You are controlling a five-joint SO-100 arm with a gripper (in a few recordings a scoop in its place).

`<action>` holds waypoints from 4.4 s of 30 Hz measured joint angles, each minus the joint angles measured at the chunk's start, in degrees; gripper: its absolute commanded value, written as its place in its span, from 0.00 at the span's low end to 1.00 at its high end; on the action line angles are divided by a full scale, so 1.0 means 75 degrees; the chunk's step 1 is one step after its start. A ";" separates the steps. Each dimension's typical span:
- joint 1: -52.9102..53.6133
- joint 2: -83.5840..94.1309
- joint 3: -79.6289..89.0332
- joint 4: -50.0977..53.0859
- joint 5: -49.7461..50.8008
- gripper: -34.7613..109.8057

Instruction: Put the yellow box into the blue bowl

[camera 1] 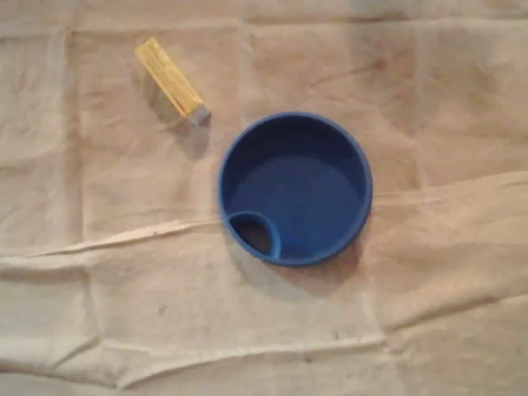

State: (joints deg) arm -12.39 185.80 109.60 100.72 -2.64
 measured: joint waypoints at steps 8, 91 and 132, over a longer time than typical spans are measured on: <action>0.0000 0.0000 0.0000 0.0000 0.0000 0.24; 0.7664 -1.3301 -0.6938 0.0000 0.0000 0.24; 0.7629 -1.6863 -1.0652 0.0000 0.0000 0.43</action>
State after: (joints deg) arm 44.82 59.33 29.71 100.72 -2.64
